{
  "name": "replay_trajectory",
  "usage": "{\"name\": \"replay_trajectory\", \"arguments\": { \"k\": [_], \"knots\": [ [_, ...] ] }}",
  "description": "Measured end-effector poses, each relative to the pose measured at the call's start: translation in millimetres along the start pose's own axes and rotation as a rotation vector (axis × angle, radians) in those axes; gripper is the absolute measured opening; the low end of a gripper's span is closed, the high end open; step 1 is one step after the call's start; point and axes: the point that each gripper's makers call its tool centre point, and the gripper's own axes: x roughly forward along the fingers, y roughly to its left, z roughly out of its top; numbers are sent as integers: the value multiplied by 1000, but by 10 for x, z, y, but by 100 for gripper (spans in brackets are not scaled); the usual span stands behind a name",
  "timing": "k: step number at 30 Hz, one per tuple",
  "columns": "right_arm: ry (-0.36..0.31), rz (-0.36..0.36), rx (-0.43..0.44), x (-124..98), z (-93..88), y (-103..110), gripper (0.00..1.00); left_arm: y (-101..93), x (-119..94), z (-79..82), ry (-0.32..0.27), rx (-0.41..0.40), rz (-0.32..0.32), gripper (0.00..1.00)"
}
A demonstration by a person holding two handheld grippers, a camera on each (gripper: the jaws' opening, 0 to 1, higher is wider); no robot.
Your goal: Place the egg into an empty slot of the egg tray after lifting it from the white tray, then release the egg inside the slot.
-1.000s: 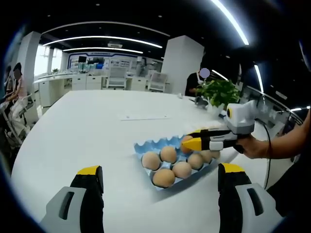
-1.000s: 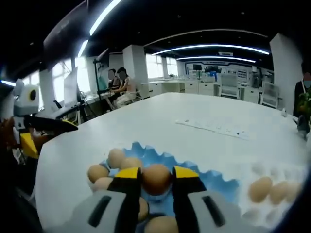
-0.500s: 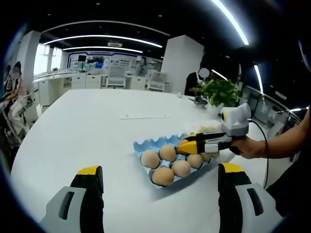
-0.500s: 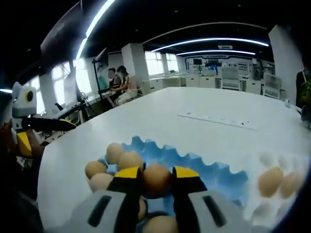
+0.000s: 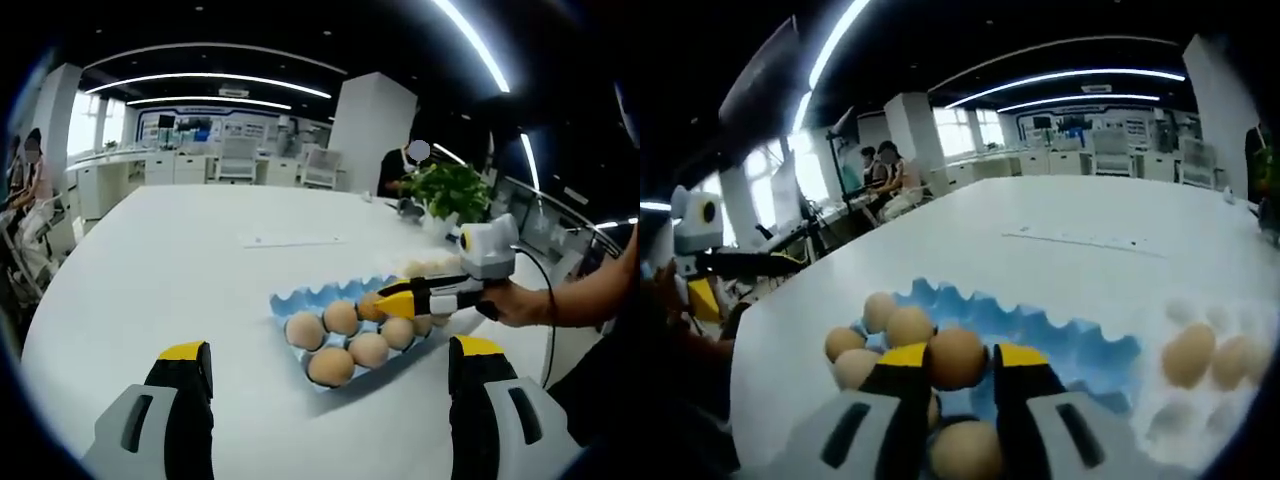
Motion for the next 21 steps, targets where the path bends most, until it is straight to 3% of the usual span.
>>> {"name": "replay_trajectory", "arguments": {
  "k": [4,12,21],
  "knots": [
    [-8,-24,-33,-134,-21,-33,24,-20,14,8,0,3,-8,99],
    [-43,-70,22,-340,-1,-166,24,-38,27,53,-11,6,-12,99],
    [-60,-207,53,-698,-63,-579,24,-24,33,50,-9,3,-10,99]
  ]
}}
